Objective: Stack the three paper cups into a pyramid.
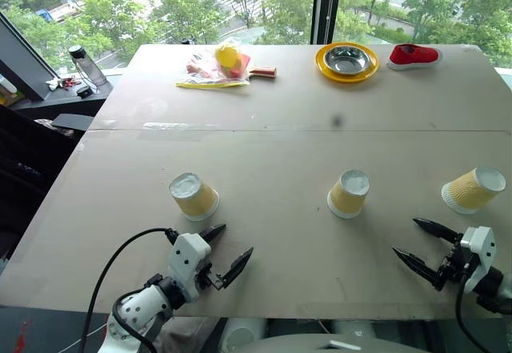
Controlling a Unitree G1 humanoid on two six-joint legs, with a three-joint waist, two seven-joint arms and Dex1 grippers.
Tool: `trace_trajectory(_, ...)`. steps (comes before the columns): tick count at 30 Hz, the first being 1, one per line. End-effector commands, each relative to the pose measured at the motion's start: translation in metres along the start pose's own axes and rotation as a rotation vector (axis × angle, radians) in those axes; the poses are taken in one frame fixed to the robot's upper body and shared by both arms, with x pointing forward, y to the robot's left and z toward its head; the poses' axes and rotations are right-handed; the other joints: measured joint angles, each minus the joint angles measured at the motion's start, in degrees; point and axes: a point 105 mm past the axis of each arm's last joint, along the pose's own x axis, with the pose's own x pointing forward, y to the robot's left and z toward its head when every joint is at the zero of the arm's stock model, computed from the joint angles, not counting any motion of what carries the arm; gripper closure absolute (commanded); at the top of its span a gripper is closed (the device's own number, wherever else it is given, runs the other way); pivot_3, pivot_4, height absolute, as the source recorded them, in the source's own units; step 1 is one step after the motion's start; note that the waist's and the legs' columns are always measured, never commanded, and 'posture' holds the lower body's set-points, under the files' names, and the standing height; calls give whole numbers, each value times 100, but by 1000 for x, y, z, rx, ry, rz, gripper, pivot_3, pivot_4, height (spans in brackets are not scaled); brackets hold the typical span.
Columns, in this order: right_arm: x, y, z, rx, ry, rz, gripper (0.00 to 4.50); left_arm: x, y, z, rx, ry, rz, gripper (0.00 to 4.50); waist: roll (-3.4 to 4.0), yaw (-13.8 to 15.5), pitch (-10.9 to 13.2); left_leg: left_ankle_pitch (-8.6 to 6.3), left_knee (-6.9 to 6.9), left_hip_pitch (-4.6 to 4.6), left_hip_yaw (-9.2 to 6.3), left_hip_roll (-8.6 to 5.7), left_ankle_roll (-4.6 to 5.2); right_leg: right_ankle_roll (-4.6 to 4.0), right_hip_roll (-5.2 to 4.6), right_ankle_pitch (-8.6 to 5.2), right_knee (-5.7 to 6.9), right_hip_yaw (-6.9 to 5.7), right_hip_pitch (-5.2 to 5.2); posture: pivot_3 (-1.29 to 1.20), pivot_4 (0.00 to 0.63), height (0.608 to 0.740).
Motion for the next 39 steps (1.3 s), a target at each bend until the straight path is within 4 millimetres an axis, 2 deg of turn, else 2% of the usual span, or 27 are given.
trace_trajectory(1, -3, -4, 11, -44, -21, -12, 0, 1, -10, -11, -34, 27, -41, 52, 0, 0, 0, 0, 0, 0, 0, 0, 0, 0, 0, 0, 0, 0, 0, 0, 150, 740)
trace_trajectory(8, -4, -6, 15, -52, -7, -5, 0, 2, -12, -12, -44, 18, -48, 52, -1, 0, -2, 0, 0, 1, 1, -1, 0, 0, 14, 0, 0, 0, 1, 0, 150, 740)
trace_trajectory(23, 5, 0, 19, -53, -33, 23, 0, 8, -8, 6, -4, -31, -91, 52, 1, -1, -2, 0, 3, 2, -1, -1, 0, 3, 23, 1, 1, 0, 3, 0, 150, 740)
trace_trajectory(30, 35, 11, 45, -85, -115, 95, 0, 19, -16, 45, 27, -86, -214, 52, -21, -15, 11, 0, 4, 0, -3, 1, 0, 4, 26, 2, 5, 0, 0, 0, 150, 740)
trace_trajectory(39, 86, 18, 74, -88, -193, 123, 0, 17, -25, 104, 69, -139, -421, 52, -42, -25, 29, 1, 6, -3, -12, 4, -2, 4, 33, 2, 20, -6, -7, 0, 150, 740)
